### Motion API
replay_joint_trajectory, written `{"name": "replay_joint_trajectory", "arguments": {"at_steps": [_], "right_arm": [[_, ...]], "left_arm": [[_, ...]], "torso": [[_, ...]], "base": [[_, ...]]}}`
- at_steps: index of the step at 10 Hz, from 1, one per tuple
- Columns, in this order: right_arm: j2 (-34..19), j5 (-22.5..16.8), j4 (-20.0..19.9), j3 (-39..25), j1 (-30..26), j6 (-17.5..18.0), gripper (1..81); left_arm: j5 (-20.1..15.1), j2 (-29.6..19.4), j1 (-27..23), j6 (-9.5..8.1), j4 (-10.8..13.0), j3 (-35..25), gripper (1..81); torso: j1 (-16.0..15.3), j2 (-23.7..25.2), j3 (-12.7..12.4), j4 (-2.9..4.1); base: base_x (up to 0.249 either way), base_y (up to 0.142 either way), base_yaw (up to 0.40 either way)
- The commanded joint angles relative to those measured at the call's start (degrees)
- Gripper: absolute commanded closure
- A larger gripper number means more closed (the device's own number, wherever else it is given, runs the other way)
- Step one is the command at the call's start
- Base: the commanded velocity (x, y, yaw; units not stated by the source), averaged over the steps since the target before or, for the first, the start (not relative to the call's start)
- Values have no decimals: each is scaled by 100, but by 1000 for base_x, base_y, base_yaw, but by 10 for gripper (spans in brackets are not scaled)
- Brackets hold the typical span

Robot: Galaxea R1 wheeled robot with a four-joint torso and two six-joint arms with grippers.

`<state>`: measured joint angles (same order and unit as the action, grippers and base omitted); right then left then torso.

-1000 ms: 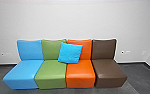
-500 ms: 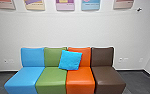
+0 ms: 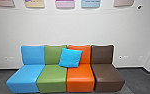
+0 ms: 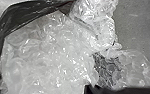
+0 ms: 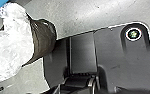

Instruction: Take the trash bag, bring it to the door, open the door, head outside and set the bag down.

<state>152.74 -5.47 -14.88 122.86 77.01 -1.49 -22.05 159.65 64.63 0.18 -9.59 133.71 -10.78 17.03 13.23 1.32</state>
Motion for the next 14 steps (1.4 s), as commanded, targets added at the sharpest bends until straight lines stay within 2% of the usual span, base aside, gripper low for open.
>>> {"name": "replay_joint_trajectory", "arguments": {"at_steps": [1, 6, 7, 8, 11, 14], "right_arm": [[40, -314, 47, 62, -304, -80, 10], [172, -323, 47, 290, -277, -133, 10], [198, -323, 56, 343, -277, -133, 10], [207, -323, 56, 352, -277, -133, 10], [242, -323, 65, 396, -277, -133, 10], [278, -323, 73, 422, -277, -133, 10]], "left_arm": [[-335, 155, -394, 43, 98, 226, 811], [-326, 314, -359, 43, 142, 279, 811], [-326, 358, -324, 43, 151, 331, 811], [-326, 393, -289, 43, 212, 410, 811], [-326, 525, -201, 43, 247, 666, 811], [-335, 778, -78, 34, 440, 989, 811]], "torso": [[361, -560, 0, 0], [1042, -1613, 0, 0], [1078, -1703, 0, 0], [931, -1460, -213, 0], [995, -1611, -776, 0], [1014, -1613, -1373, 0]], "base": [[0, 0, 0], [0, 0, 0], [0, 0, 0], [0, 0, 0], [0, 0, 0], [0, 0, 0]]}}
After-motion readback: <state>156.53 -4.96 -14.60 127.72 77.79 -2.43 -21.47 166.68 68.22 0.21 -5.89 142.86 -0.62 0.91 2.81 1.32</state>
